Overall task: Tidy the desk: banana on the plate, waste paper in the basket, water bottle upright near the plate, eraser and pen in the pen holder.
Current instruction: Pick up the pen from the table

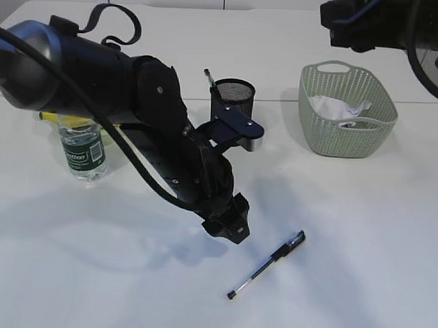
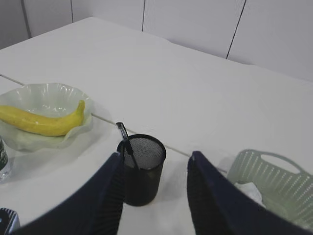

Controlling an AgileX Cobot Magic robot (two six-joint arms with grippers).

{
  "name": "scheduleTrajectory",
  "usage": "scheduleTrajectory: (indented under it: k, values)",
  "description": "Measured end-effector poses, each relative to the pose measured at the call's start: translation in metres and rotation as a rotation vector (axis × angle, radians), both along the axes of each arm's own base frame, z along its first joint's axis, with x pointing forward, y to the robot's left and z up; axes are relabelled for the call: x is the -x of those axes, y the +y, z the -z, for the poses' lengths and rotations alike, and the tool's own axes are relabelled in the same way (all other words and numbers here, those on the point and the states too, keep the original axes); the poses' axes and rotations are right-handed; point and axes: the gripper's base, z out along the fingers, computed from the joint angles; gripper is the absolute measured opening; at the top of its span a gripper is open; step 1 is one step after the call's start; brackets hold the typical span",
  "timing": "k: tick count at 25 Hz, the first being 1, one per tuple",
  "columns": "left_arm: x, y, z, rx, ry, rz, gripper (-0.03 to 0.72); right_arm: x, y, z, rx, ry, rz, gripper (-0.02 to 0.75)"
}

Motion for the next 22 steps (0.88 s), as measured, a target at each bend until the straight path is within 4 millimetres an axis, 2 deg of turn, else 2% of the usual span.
scheduleTrajectory:
  k: [5, 10, 16, 22]
  values:
    - [0.008, -0.013, 0.002, 0.004, -0.017, 0.03, 0.487, 0.014, -0.005, 0.009, 0.001, 0.026, 0.008, 0.319]
    - [0.014, -0.033, 0.021, -0.023, 0.031, 0.065, 0.487, 0.027, -0.013, 0.011, 0.009, 0.03, 0.039, 0.319]
    - [0.003, -0.045, 0.022, -0.026, 0.044, 0.049, 0.488, 0.042, -0.02, 0.011, 0.009, 0.021, 0.059, 0.319]
    - [0.006, -0.055, 0.039, -0.095, 0.103, 0.068, 0.487, 0.046, -0.021, 0.013, 0.009, 0.026, 0.062, 0.319]
